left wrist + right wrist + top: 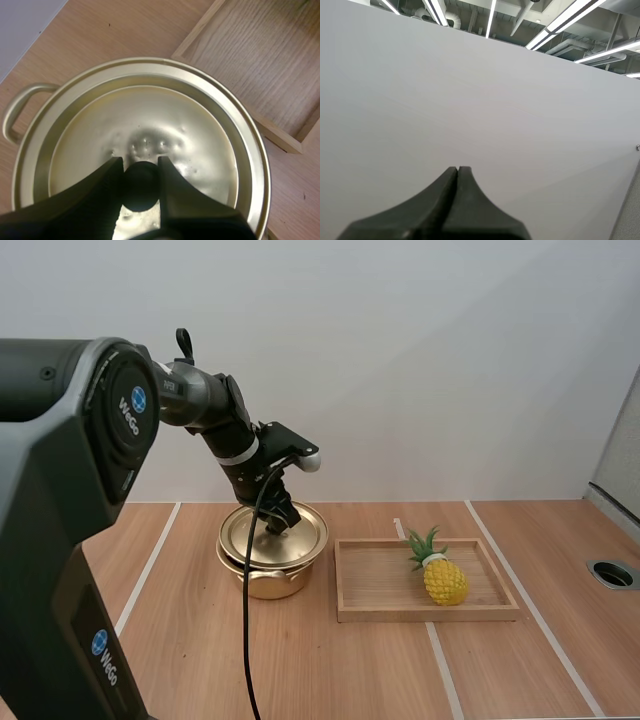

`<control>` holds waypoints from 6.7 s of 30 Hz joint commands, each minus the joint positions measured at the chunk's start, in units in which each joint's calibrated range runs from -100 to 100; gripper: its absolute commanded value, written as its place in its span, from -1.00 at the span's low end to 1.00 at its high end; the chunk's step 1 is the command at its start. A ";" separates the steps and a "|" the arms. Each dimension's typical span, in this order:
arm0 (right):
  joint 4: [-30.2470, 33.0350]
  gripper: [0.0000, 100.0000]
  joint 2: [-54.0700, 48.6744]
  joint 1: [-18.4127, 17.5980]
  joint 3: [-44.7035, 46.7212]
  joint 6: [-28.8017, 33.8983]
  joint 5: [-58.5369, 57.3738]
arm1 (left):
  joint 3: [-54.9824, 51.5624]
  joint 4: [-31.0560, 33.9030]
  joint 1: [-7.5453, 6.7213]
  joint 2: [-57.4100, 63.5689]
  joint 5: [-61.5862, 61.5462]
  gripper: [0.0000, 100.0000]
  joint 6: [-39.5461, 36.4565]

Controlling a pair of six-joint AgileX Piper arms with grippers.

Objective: Open the pot, put the grape inside, and close it

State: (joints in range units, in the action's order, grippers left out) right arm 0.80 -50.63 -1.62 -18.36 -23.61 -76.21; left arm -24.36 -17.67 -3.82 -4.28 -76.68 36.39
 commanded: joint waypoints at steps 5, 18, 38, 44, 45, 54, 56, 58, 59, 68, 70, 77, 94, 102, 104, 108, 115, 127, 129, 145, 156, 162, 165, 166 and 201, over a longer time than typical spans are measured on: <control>-0.10 -1.00 -0.66 0.24 -0.40 0.07 0.34 | -0.07 -1.47 0.94 -0.32 0.79 -1.00 0.69; -2.58 -1.00 -0.66 0.24 -0.40 0.07 0.34 | -0.07 -5.56 2.03 -0.32 -2.08 -1.00 3.23; -2.58 -1.00 -0.66 0.24 -0.40 0.07 0.34 | -0.28 -5.92 2.03 -3.82 -2.53 -1.00 3.33; -2.58 -1.00 -0.66 0.24 -0.40 0.07 0.34 | -0.28 -5.92 2.03 -3.82 -6.19 -1.00 3.33; -2.58 -1.00 -0.66 0.24 -0.40 0.07 0.34 | -0.28 -5.92 2.03 -3.82 -6.38 -1.00 3.33; -2.58 -1.00 -0.66 0.24 -0.40 0.07 0.34 | -0.28 -5.68 2.03 -3.82 -7.32 -1.00 3.03; -2.58 -1.00 -0.66 0.24 -0.40 0.07 0.34 | -0.28 -5.69 2.03 -3.82 -7.32 -1.00 2.94; -2.58 -1.00 -0.66 0.24 -0.40 0.07 0.34 | -0.28 -5.69 2.03 -3.82 -7.50 -1.00 2.96; -2.58 -1.00 -0.66 0.24 -0.40 0.07 0.34 | -0.28 -5.69 2.03 -3.82 -7.91 -1.00 2.96; -2.58 -1.00 -0.66 0.24 -0.40 0.07 0.34 | -0.28 -5.69 2.03 -3.82 -9.23 0.42 2.44; -2.58 -1.00 -0.66 0.24 -0.40 0.07 0.34 | -0.28 -5.69 2.03 -3.82 -9.23 0.88 2.08; -2.58 -1.00 -0.66 0.24 -0.40 0.07 0.34 | -0.28 -5.69 2.11 -3.68 -7.35 1.00 1.73; -2.58 -1.00 -0.66 0.24 -0.40 0.07 0.34 | 9.76 0.39 2.11 10.72 -6.52 1.00 -2.38; -3.28 -1.00 -0.66 0.24 -0.40 0.07 0.34 | 17.03 1.47 2.11 19.43 -5.71 1.00 -5.76; -3.56 -1.00 -0.66 0.24 -0.40 0.07 0.34 | 19.03 2.21 2.11 21.35 -3.95 1.00 -7.38; -3.69 -1.00 -0.66 0.24 -0.40 0.07 2.12 | 22.59 3.40 2.11 25.88 0.86 1.00 -10.33; -3.92 -1.00 -0.66 0.24 -0.40 0.07 3.98 | 24.46 3.62 2.11 33.78 11.30 1.00 -15.42; -10.06 -1.00 -0.66 0.24 -0.40 0.07 5.60 | 24.46 3.38 2.72 50.25 18.34 0.76 -21.40; -10.58 -1.00 -0.66 0.24 -0.40 0.07 5.60 | 24.46 3.60 3.18 52.87 18.35 0.30 -21.40; -10.81 -1.00 -6.56 0.24 0.06 2.39 5.42 | 10.71 7.40 4.72 73.95 29.78 -1.00 -27.37; -10.58 -1.00 -20.52 1.51 7.94 4.25 15.79 | -6.68 7.40 5.53 92.20 43.48 -1.00 -33.53; -12.13 -1.00 -29.60 3.73 22.06 5.36 25.34 | -7.38 9.05 5.53 93.75 44.39 -1.00 -36.14; -11.17 -1.00 -34.03 4.06 29.39 5.36 28.50 | -8.50 13.86 5.53 94.19 44.39 -1.00 -42.53; -10.68 -1.00 -35.84 4.17 32.23 5.36 30.02 | -9.23 16.35 5.53 94.56 44.23 -1.00 -45.63; -0.80 -1.00 -49.37 3.63 93.84 5.36 41.58 | -56.91 28.28 5.53 104.28 47.17 -1.00 -52.18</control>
State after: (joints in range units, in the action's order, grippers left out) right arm -1.95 -99.58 2.22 71.68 -18.44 -32.34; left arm -76.89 9.91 1.62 99.79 -29.95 -16.43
